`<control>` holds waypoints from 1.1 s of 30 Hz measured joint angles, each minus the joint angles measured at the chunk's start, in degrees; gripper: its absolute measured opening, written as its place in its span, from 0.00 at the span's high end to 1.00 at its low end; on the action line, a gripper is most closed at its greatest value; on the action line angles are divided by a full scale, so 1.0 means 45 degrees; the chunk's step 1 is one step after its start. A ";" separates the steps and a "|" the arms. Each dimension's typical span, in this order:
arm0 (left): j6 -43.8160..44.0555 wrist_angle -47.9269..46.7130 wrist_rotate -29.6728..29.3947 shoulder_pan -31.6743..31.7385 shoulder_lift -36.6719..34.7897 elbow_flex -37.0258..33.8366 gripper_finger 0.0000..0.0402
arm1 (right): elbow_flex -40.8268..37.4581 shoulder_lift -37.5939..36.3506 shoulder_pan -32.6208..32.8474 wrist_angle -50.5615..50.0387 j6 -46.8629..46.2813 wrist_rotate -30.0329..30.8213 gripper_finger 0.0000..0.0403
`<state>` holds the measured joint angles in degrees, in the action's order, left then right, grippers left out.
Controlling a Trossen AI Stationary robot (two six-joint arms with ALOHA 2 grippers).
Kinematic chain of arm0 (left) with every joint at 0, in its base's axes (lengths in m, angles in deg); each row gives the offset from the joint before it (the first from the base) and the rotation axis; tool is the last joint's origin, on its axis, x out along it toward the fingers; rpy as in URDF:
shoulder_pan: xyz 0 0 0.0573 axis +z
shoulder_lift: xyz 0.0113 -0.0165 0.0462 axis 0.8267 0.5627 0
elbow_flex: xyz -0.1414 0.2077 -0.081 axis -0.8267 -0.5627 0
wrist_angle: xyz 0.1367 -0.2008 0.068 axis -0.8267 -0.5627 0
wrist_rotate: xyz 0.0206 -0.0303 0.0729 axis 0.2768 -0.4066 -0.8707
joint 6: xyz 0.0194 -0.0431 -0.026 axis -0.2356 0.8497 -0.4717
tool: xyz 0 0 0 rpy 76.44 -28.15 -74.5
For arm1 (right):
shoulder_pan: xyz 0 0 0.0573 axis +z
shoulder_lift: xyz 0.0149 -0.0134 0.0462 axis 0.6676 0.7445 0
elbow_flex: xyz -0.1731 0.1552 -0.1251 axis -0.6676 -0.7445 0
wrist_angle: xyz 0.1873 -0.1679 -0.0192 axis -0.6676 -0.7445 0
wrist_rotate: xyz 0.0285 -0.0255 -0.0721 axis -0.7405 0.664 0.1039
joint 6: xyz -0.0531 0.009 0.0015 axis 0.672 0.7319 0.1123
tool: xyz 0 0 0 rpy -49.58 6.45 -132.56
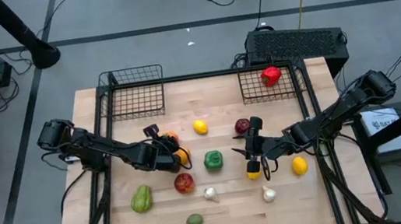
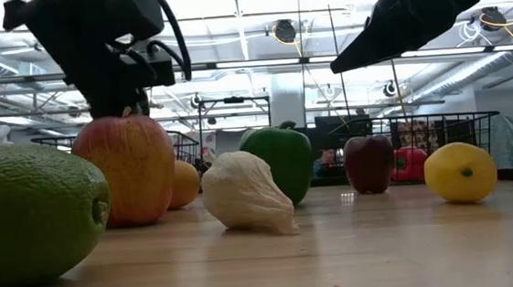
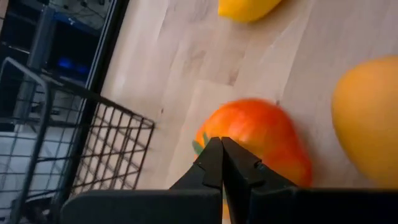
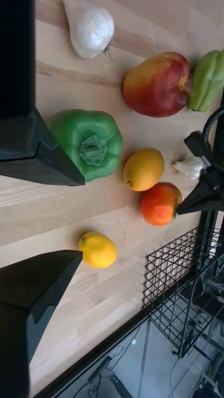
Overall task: Sort produce into baskets
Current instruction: Put the orange tomato in the left basket
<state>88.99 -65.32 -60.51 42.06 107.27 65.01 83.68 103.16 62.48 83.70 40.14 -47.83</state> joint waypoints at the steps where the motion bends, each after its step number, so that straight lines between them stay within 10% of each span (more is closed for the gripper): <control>1: 0.0001 -0.0241 0.0004 0.0004 0.0000 0.0139 1.00 | 0.0000 0.0000 0.0003 0.0000 0.0000 0.0000 0.58; 19: -0.1268 -0.4161 0.0295 -0.0124 0.0005 0.3767 1.00 | 0.0000 0.0000 0.0000 -0.0019 0.0029 0.0002 0.58; 33: -0.4873 -0.6291 -0.0909 0.2402 -0.0394 0.7116 1.00 | 0.0000 0.0000 0.0015 -0.0037 0.0019 0.0000 0.58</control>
<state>67.06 -93.62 -64.60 52.87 105.49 97.03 83.68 103.16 62.55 83.53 40.22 -47.83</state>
